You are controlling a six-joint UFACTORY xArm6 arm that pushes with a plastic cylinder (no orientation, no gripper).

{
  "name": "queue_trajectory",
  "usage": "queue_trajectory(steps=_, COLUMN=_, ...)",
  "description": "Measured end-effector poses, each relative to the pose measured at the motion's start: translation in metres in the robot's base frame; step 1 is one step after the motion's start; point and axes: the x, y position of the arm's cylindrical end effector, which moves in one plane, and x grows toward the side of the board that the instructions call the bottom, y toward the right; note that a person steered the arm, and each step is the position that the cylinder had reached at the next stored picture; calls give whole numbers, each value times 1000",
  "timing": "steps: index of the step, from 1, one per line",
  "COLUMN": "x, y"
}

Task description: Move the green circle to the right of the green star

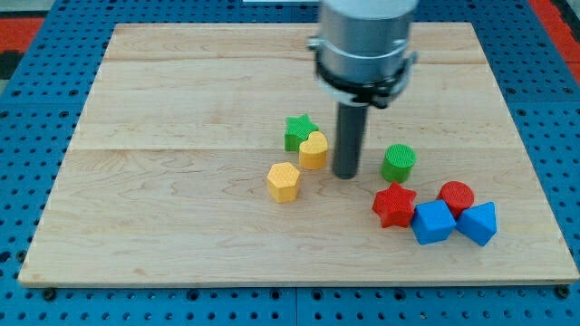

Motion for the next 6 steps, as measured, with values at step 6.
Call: queue_trajectory(steps=6, x=-3, y=-20)
